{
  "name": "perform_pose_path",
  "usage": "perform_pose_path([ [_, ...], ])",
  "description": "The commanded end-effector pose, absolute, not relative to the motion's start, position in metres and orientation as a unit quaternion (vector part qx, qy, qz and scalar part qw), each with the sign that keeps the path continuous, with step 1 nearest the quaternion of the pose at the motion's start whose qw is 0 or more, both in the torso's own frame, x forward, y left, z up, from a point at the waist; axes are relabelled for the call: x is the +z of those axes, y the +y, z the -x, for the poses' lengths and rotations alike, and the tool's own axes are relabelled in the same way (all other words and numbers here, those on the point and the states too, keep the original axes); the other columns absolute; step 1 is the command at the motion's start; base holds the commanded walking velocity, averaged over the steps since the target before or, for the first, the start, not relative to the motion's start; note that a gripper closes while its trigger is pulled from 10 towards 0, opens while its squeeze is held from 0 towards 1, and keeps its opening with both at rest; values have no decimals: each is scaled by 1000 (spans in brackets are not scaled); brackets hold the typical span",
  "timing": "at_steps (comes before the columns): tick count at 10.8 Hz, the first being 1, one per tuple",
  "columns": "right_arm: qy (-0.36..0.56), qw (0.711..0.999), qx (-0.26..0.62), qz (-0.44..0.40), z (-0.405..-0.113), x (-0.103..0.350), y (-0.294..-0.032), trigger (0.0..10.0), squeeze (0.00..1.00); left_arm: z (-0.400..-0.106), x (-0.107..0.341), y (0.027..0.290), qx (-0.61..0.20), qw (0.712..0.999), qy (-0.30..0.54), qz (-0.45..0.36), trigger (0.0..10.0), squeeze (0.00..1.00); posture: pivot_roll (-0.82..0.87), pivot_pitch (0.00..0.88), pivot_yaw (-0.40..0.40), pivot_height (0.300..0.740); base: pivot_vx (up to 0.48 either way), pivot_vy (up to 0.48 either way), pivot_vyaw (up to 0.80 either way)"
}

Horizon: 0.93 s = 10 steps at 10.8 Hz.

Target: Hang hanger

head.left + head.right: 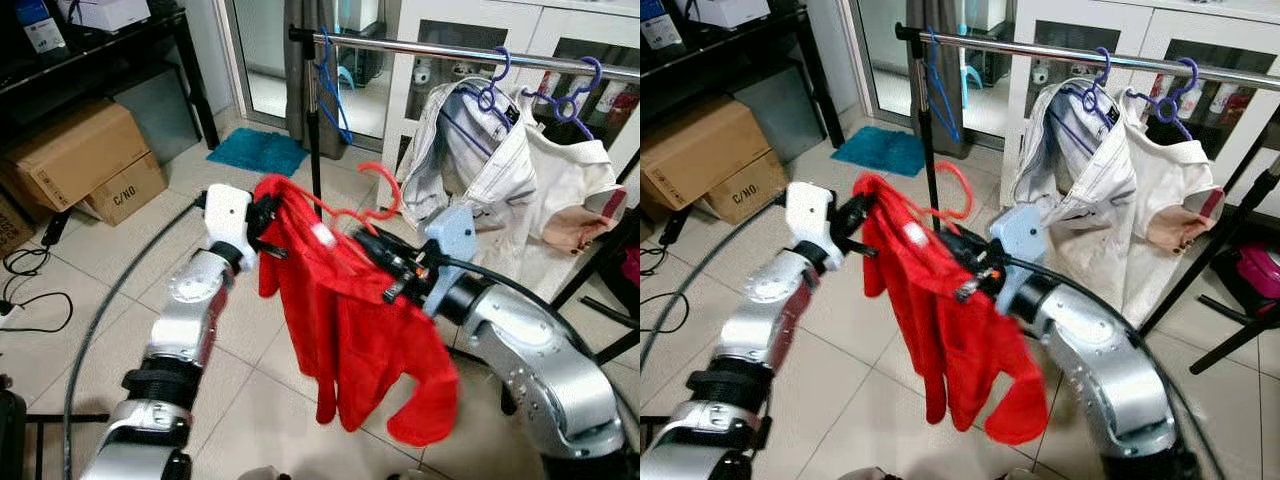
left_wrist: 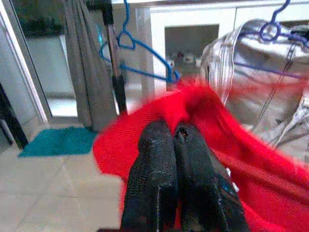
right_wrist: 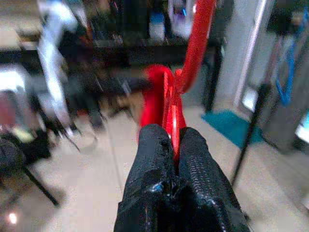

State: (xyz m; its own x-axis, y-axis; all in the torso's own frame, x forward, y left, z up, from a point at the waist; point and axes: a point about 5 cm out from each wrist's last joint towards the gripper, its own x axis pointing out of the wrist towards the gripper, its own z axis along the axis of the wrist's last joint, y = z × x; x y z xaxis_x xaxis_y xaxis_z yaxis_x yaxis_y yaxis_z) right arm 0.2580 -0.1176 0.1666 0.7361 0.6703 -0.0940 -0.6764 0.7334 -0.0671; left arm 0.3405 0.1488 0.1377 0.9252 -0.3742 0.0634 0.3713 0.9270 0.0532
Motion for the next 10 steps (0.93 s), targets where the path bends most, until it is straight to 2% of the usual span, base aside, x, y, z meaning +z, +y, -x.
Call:
perform_pose_path([
  [1,50,930,358,64,-258,161,-119,0,0,-341,156,159,-178,981,-79,-19,0,0,-130,0,63,740,0,0,0],
  [3,103,916,373,101,-254,143,-127,0,0,-340,194,177,-169,972,-166,-2,0,0,-128,0,61,740,0,0,0],
  [4,95,910,395,87,-250,145,-127,0,0,-347,205,199,-116,978,-166,-39,0,0,-128,0,65,740,0,0,0],
  [6,66,899,431,51,-244,157,-126,0,0,-359,197,237,-13,991,-110,-72,0,0,-135,0,75,740,0,0,0],
  [7,54,897,439,20,-242,162,-126,0,0,-361,188,247,12,993,-82,-84,0,0,-139,0,79,740,0,0,0],
  [8,43,904,425,7,-244,166,-129,0,0,-362,177,241,-13,994,-58,-93,0,0,-145,0,87,740,0,0,0],
  [9,14,923,383,-32,-253,175,-130,0,0,-360,163,204,-122,988,-41,-86,0,0,-143,0,91,740,0,0,0],
  [10,-18,940,329,-92,-263,183,-128,0,0,-349,150,158,-242,967,-35,-73,0,0,-138,0,95,740,0,0,0],
])
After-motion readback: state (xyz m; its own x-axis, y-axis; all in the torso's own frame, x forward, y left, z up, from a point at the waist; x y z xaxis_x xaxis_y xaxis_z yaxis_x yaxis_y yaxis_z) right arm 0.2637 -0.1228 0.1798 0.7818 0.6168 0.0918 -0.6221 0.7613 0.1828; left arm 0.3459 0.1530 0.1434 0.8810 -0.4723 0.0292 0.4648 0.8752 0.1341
